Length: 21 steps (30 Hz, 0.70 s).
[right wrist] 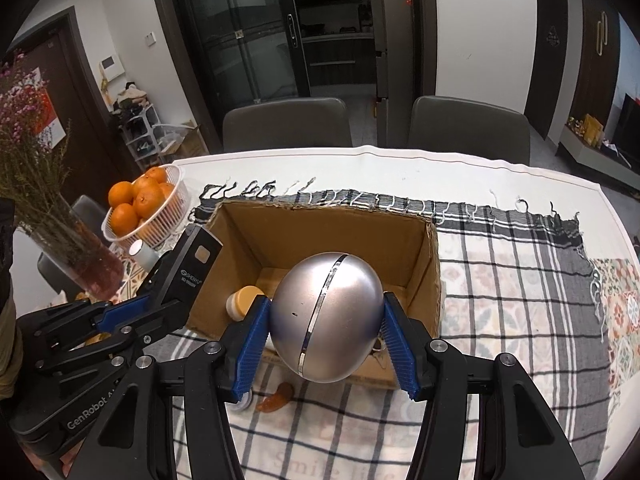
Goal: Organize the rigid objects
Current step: 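Carry the silver egg with the right tool while the left tool carries the black device, then open the right tool over the box while the left tool releases the black device inside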
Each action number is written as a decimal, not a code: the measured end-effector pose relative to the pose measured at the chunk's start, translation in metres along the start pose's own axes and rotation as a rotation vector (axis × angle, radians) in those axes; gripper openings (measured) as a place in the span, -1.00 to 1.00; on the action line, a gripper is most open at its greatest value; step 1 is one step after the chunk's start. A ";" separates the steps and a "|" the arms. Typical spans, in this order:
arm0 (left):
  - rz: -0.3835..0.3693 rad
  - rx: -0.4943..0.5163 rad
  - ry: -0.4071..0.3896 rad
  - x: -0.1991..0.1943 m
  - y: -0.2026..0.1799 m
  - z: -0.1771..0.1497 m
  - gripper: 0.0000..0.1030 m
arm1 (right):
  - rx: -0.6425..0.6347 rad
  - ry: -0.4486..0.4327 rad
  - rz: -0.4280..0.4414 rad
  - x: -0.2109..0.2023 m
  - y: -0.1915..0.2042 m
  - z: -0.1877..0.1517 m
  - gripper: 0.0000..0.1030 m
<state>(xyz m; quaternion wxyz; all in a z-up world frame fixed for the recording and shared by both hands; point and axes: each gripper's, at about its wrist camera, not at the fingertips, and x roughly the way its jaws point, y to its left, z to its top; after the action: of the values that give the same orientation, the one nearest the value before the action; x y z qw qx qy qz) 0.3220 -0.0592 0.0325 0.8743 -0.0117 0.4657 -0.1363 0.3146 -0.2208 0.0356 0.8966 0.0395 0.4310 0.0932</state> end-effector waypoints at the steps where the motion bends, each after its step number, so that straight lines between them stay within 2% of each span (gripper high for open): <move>1: 0.001 0.000 0.005 0.002 0.000 0.001 -0.60 | -0.002 0.007 0.000 0.003 0.000 0.002 0.09; 15: 0.044 -0.006 0.122 0.053 0.010 0.011 -0.60 | 0.034 0.138 0.006 0.059 -0.014 0.011 0.09; 21: 0.029 -0.025 0.181 0.074 0.015 0.011 -0.59 | 0.075 0.209 0.038 0.085 -0.021 0.010 0.09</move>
<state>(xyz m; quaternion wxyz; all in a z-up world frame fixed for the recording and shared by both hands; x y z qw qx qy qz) 0.3732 -0.0646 -0.0232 0.8303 -0.0035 0.5446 -0.1185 0.3770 -0.2245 -0.0261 0.8428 0.0712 0.5244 0.0977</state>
